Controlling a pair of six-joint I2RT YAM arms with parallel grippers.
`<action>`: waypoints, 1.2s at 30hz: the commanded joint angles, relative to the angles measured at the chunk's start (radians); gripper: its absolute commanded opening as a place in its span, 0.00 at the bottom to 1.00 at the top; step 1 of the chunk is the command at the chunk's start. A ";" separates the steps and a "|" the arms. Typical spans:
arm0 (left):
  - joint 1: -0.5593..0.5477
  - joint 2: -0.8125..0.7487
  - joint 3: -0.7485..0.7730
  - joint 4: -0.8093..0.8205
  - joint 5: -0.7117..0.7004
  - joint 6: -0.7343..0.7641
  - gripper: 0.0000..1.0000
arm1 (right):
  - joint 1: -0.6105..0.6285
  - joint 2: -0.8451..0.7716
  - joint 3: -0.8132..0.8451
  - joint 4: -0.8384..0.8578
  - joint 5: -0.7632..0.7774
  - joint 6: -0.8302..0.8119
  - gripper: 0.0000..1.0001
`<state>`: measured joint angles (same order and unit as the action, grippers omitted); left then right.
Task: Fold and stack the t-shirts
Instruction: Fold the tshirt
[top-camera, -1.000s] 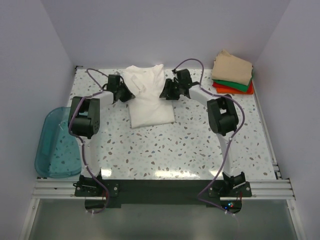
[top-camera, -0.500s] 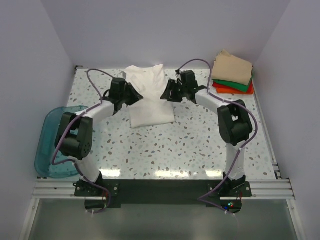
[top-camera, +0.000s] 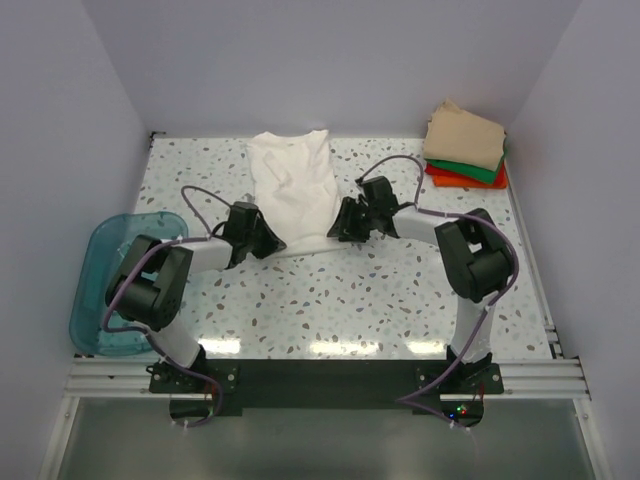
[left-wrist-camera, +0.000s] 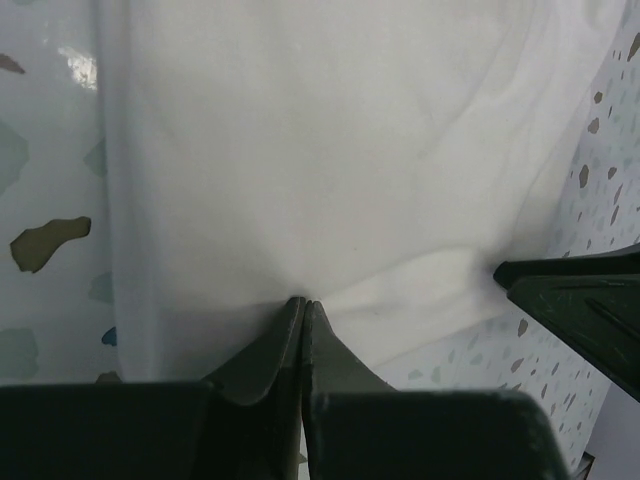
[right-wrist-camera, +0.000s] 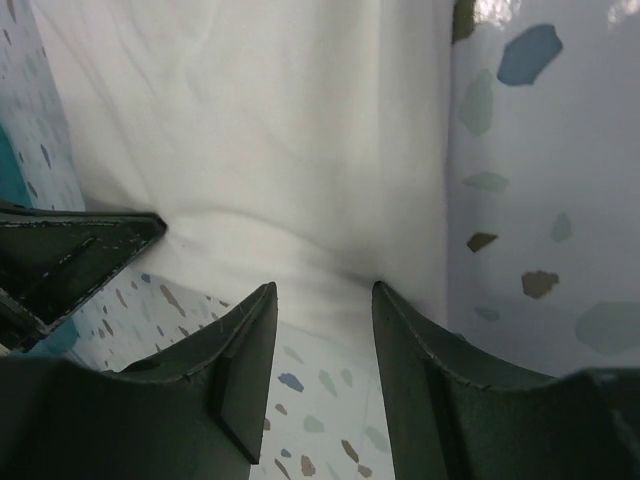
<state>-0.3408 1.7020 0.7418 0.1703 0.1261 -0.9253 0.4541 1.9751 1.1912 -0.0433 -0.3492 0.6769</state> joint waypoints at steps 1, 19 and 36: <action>0.006 -0.050 -0.064 -0.032 -0.069 -0.004 0.05 | -0.017 -0.071 -0.085 -0.050 0.075 -0.008 0.47; 0.040 -0.435 -0.199 -0.224 -0.049 -0.017 0.45 | -0.049 -0.275 -0.226 -0.112 0.105 -0.008 0.49; 0.040 -0.323 -0.315 0.038 0.030 -0.067 0.45 | -0.048 -0.183 -0.226 -0.044 0.096 0.033 0.44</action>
<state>-0.3050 1.3552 0.4335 0.1349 0.1577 -0.9764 0.4049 1.7744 0.9661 -0.1215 -0.2604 0.6971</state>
